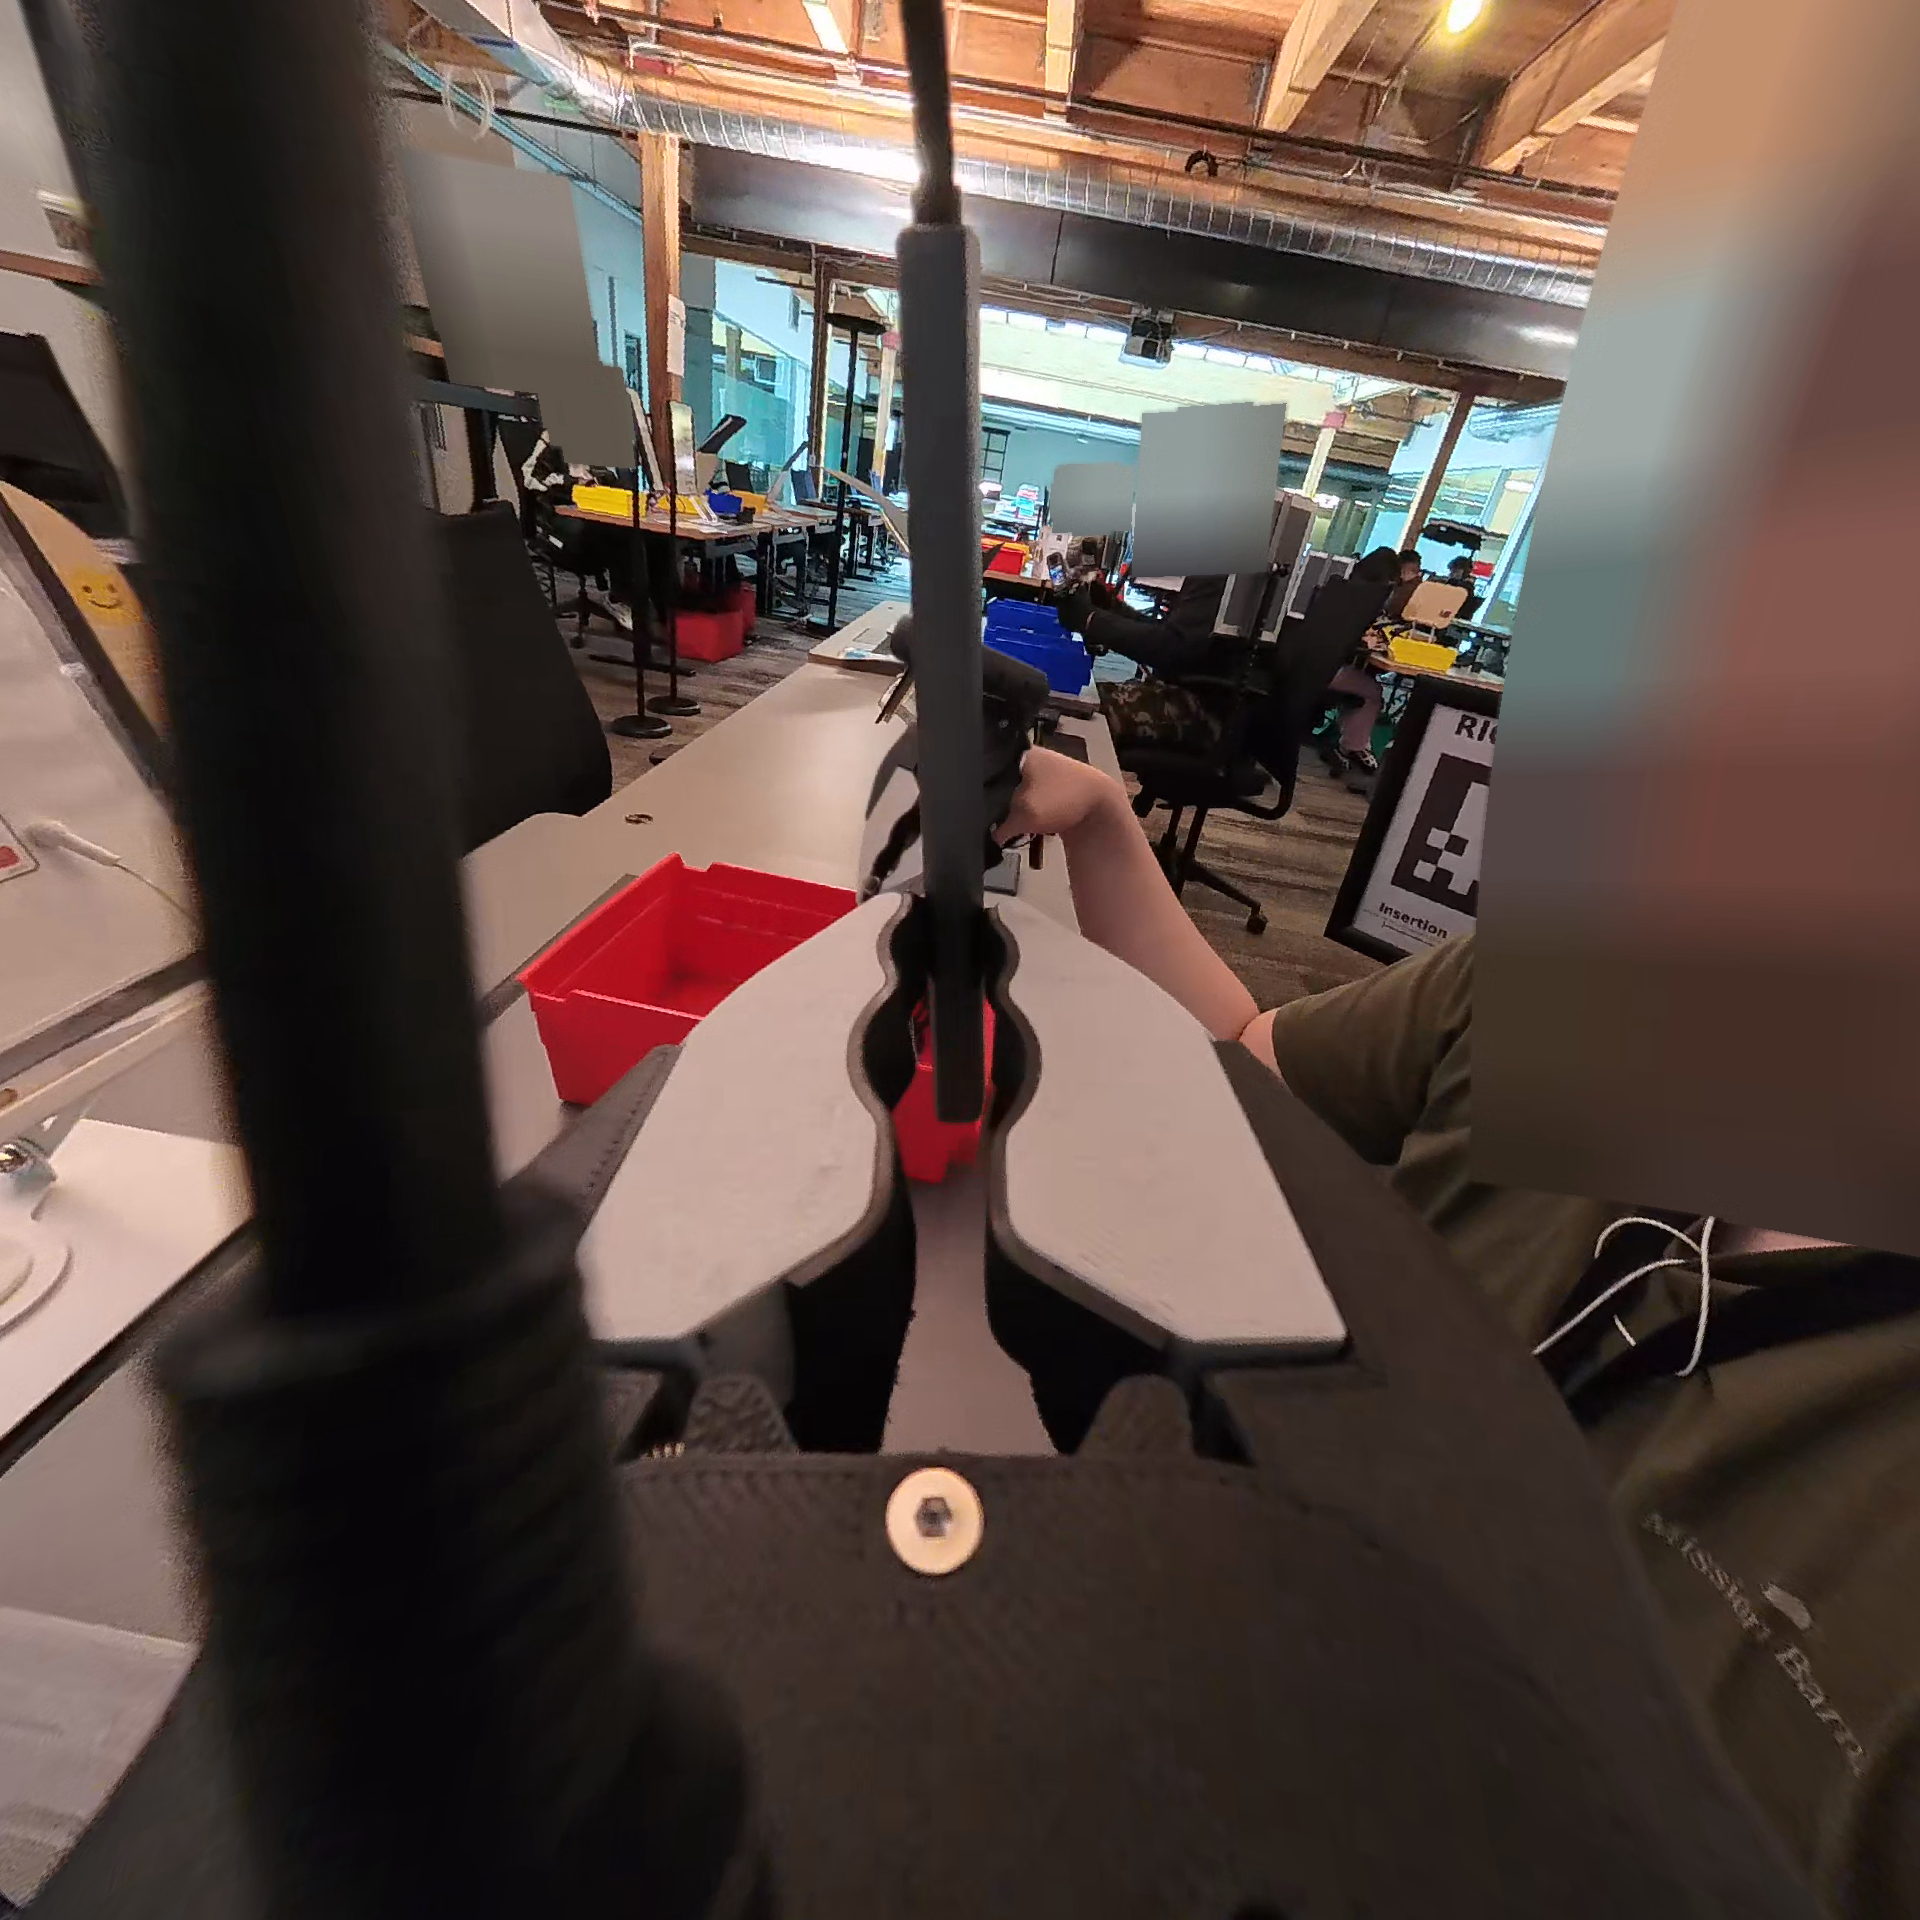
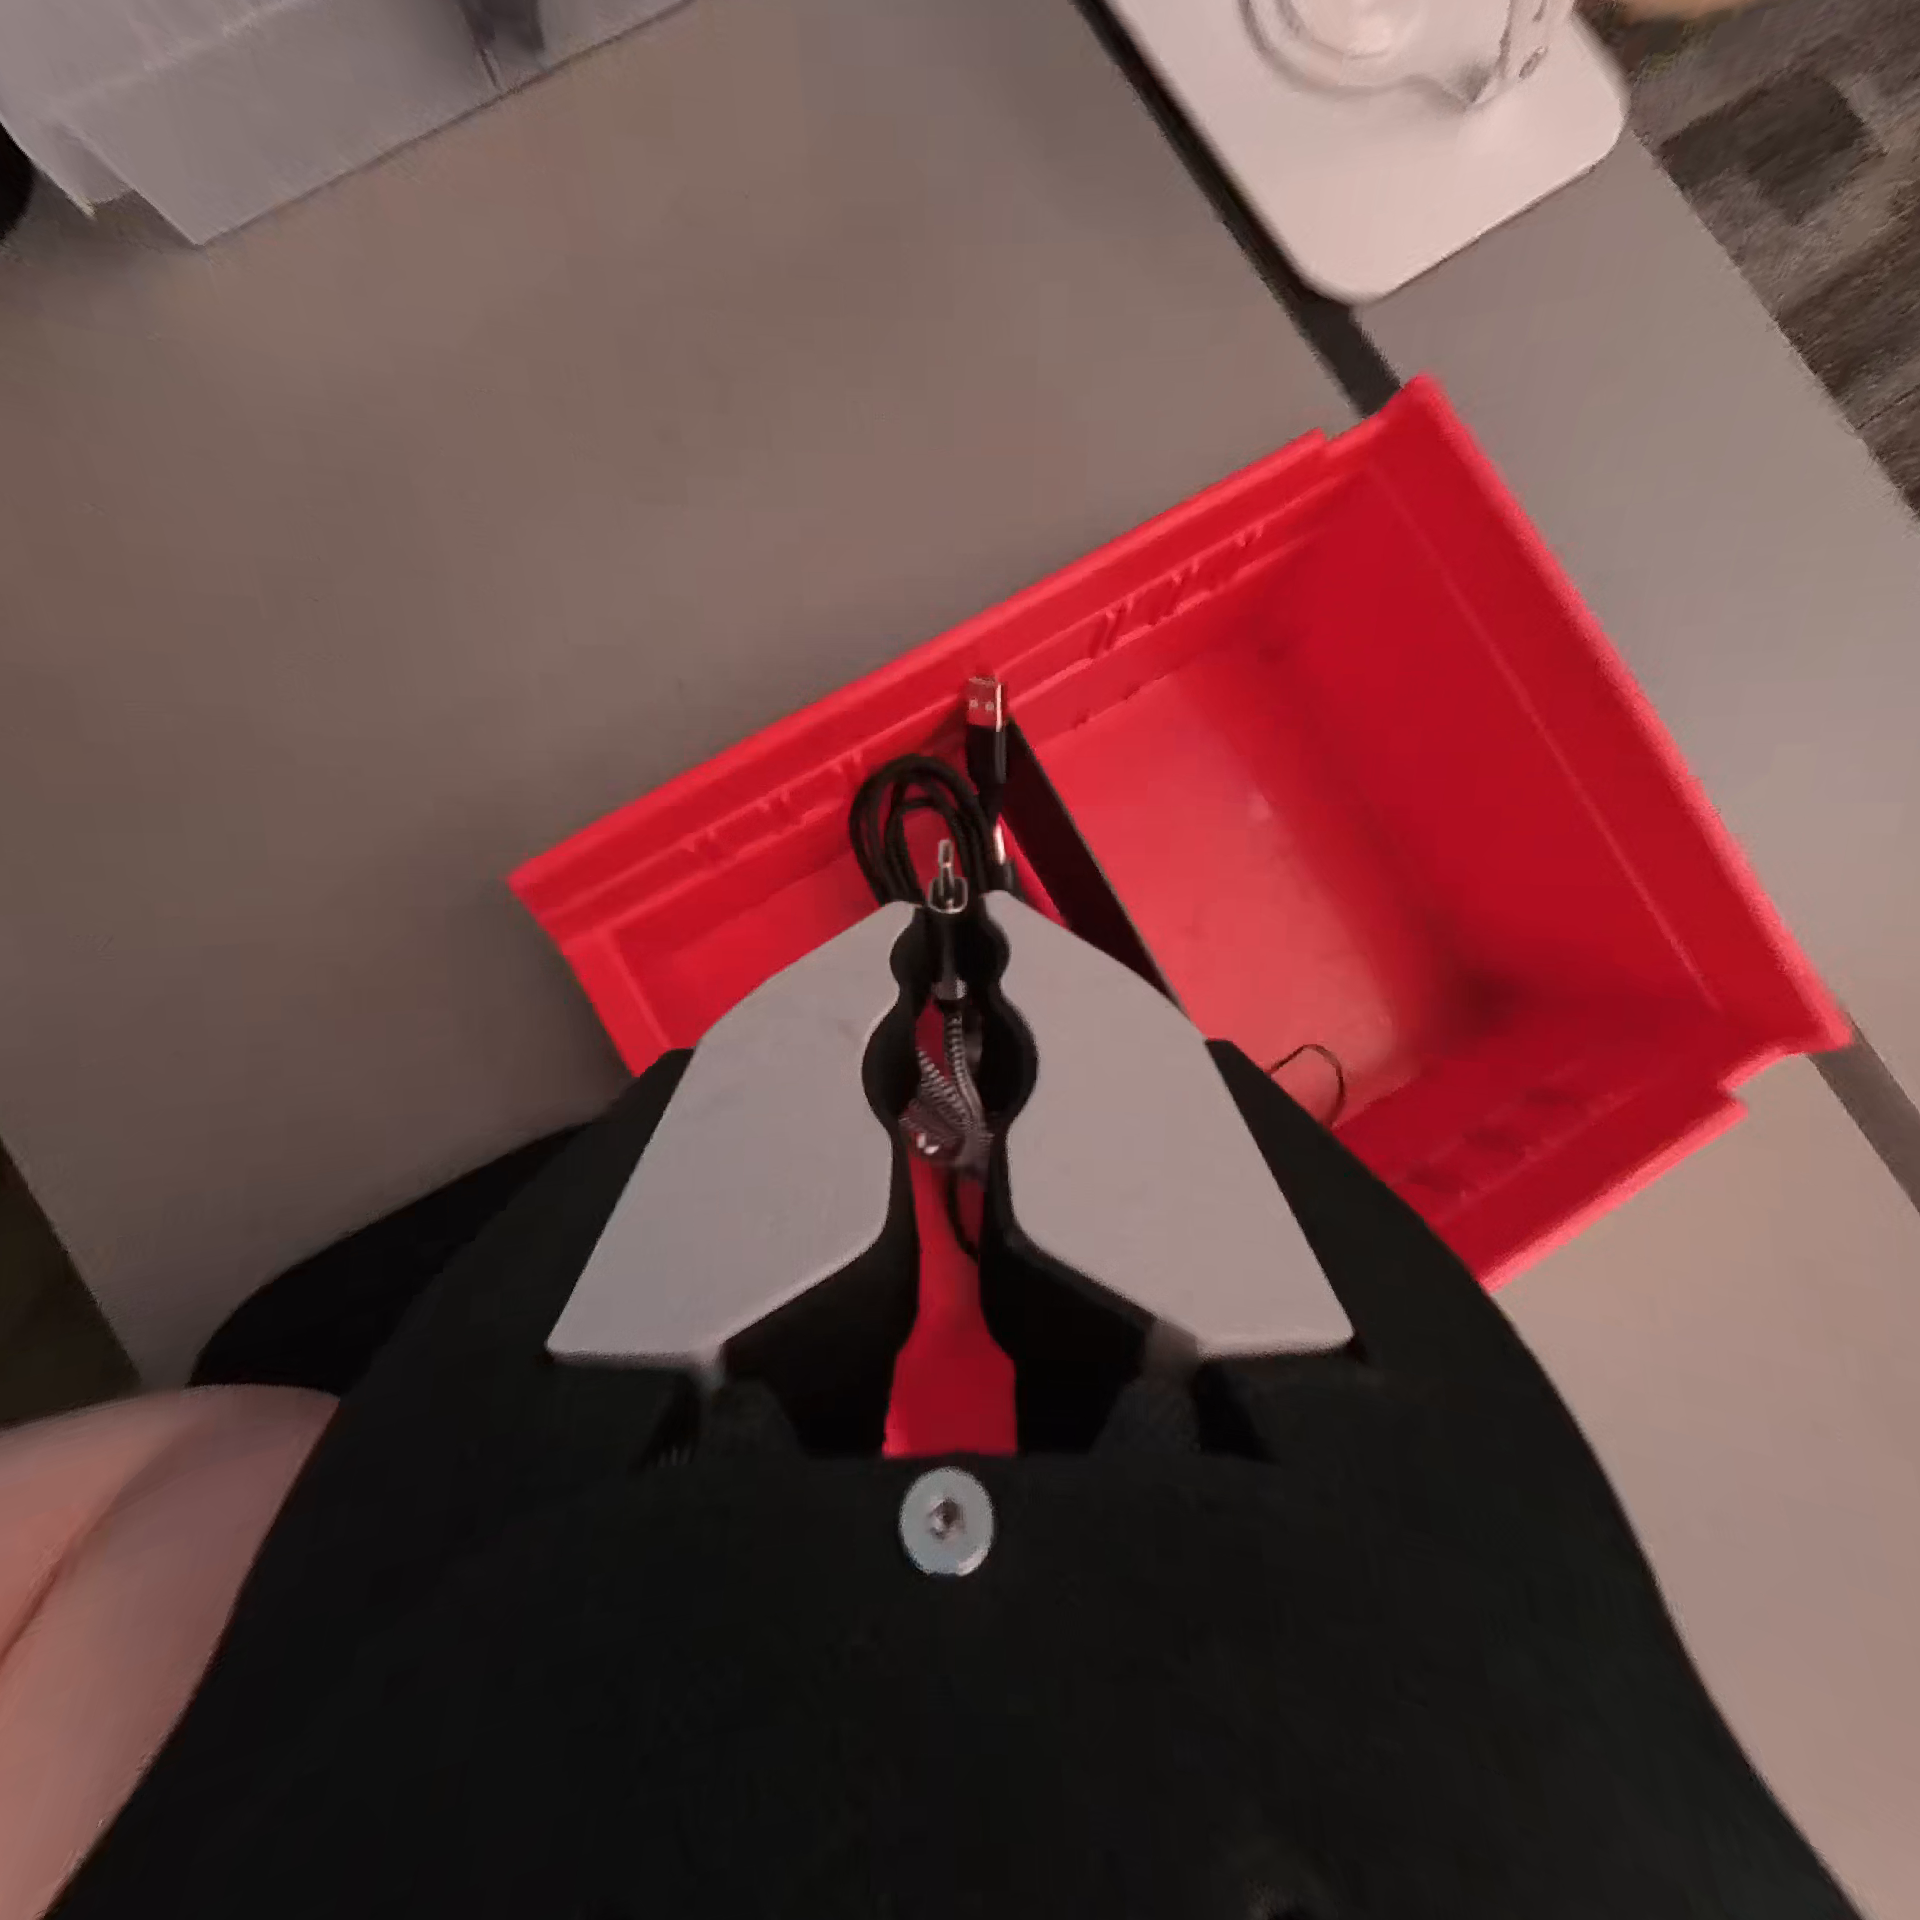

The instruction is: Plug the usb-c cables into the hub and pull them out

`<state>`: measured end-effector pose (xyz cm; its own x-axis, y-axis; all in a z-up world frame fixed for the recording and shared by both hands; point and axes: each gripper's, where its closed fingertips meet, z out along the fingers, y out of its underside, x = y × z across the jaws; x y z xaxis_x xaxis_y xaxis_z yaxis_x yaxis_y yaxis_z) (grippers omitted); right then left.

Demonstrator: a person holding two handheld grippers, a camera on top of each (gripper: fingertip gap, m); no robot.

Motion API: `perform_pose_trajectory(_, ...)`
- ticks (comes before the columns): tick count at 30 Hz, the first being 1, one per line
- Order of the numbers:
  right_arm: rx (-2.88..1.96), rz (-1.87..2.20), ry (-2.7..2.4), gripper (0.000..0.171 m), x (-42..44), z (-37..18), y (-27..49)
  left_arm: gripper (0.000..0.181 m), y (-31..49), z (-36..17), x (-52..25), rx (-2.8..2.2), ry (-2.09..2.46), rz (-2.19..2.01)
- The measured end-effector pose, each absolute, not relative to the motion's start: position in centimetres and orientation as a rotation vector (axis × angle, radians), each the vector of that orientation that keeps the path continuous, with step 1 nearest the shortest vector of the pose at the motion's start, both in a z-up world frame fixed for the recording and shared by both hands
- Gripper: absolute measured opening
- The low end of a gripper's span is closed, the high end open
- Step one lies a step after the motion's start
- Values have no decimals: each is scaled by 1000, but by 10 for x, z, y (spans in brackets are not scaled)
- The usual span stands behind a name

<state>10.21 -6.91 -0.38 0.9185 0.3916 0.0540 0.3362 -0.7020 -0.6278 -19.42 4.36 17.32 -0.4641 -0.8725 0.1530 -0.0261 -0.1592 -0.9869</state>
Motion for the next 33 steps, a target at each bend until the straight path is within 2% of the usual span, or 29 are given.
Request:
perform_pose_trajectory(4, -2252, 166, -478, 7, 85, 29, -57, 9, 42, 172, -194, -1054, 1475, -1706)
perform_pose_trajectory(6, -2267, 196, -440, 7, 86, 27, -58, 9, 42, 173, -194, -1052, 1478, -1704)
perform_pose_trajectory(12, -2670, 186, -216, 8, 140, -53, -86, 9, 40, 168, -193, -1060, 1495, -1709)
perform_pose_trajectory(15, -2671, 222, -152, 9, 154, -68, -79, 9, 37, 164, -189, -1063, 1515, -1715)
perform_pose_trajectory(17, -2704, 189, -154, 28, 161, -80, -79, 9, 35, 162, -185, -1069, 1532, -1713)
perform_pose_trajectory(20, -2736, 141, -211, 40, 164, -84, -83, 9, 32, 157, -180, -1081, 1557, -1716)
perform_pose_trajectory(24, -2551, -2, -176, 45, 170, -41, -74, 9, 31, 151, -176, -1094, 1567, -1728)
perform_pose_trajectory(26, -2380, -147, -167, 57, 177, -4, -65, 9, 32, 149, -173, -1097, 1572, -1737)
perform_pose_trajectory(29, -2097, -325, -190, 61, 171, 59, -55, 9, 31, 146, -168, -1106, 1582, -1744)
perform_pose_trajectory(33, -1645, -264, -374, 64, 98, 138, -39, 9, 25, 135, -150, -1135, 1613, -1778)
